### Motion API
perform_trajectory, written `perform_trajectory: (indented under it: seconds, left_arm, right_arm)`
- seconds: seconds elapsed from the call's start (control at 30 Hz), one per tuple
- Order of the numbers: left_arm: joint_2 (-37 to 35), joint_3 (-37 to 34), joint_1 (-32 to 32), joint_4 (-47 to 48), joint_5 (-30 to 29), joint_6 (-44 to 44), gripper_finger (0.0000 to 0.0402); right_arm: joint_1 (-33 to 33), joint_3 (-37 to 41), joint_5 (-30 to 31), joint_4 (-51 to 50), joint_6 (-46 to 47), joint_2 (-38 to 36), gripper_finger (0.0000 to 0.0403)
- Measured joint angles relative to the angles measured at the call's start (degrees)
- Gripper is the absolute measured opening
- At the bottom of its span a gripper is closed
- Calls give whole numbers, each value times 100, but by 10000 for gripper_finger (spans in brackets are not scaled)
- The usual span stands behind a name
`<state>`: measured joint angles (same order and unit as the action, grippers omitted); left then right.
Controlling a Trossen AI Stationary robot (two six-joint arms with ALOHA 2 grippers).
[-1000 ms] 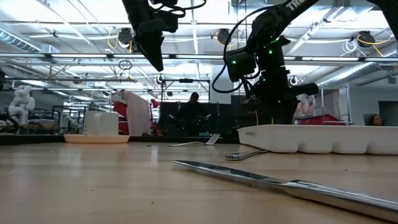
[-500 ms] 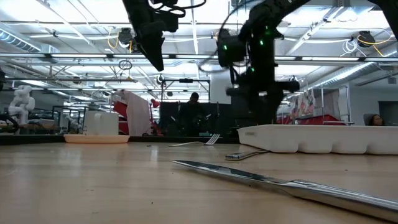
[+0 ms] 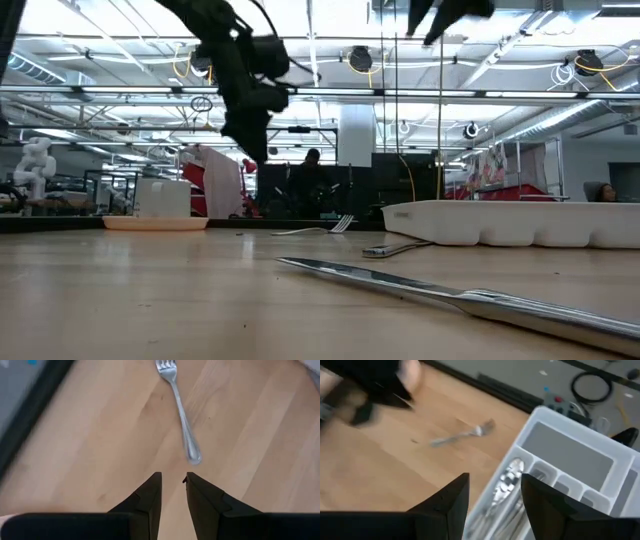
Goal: Sort silverware
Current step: Put the silver fork into the white silverware tray
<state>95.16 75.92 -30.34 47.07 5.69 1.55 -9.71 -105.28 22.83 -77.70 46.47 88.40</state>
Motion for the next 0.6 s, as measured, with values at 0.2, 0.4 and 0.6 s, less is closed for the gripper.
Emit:
perform_trajectory:
  seconds: [0.2, 0.4, 0.6]
  left_arm:
    - [659, 20, -102, -393, 362, -610, 93]
    - [1112, 165, 83, -836, 912, -1019, 93]
    - [1511, 558, 279, -1094, 210, -875, 98]
  right_arm:
    - [493, -220, 22, -176, 740, -1044, 171]
    - [1098, -218, 515, -193, 978, -1558, 171]
    - [1513, -215, 686, -193, 760, -1533, 171]
